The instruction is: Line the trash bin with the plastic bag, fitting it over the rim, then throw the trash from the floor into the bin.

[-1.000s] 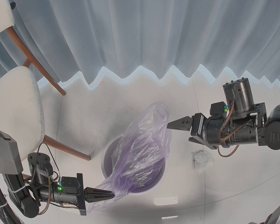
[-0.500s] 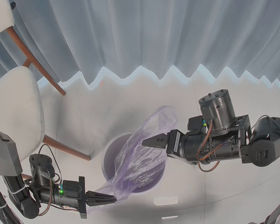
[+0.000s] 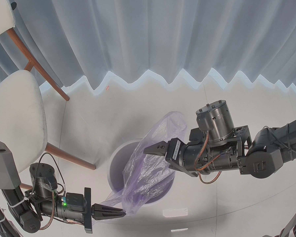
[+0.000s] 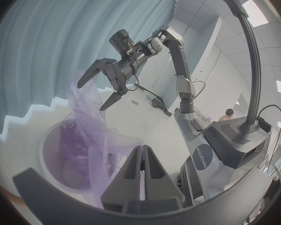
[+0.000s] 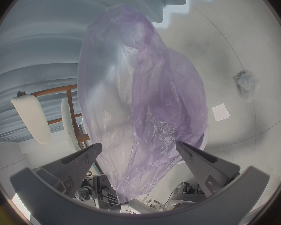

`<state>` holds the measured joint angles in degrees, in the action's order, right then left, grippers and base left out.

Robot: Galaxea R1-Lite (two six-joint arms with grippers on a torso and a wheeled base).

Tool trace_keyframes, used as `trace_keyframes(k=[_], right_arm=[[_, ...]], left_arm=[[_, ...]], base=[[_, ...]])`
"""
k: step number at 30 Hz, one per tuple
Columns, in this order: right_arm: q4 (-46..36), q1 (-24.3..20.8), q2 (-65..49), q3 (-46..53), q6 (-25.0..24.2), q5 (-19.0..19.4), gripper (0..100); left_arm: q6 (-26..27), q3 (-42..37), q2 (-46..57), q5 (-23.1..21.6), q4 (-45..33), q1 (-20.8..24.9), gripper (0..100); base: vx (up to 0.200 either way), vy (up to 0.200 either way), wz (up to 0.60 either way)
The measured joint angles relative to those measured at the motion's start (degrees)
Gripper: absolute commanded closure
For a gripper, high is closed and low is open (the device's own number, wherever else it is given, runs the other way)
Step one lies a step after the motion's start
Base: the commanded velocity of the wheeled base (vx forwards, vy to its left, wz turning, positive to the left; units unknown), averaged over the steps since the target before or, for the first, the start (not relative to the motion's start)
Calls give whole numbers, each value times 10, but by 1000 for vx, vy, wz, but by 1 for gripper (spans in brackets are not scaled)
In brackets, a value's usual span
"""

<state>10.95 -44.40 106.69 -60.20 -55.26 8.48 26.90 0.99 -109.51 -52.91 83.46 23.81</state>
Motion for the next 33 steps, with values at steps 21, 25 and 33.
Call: trace_keyframes(k=[21,25,33], right_arm=[[-2,-1,25,-2,-25,1,0],[-2,-4,35,-2,-25,2,0],[2,-16,56,-1,-25,4,0]], left_arm=[[11,0,64,-1,-28,36,100],[13,0,69,-1,-28,37,100],[15,0,69,-1,-29,36,100]], base=[[0,0,0],[0,0,0],[0,0,0]])
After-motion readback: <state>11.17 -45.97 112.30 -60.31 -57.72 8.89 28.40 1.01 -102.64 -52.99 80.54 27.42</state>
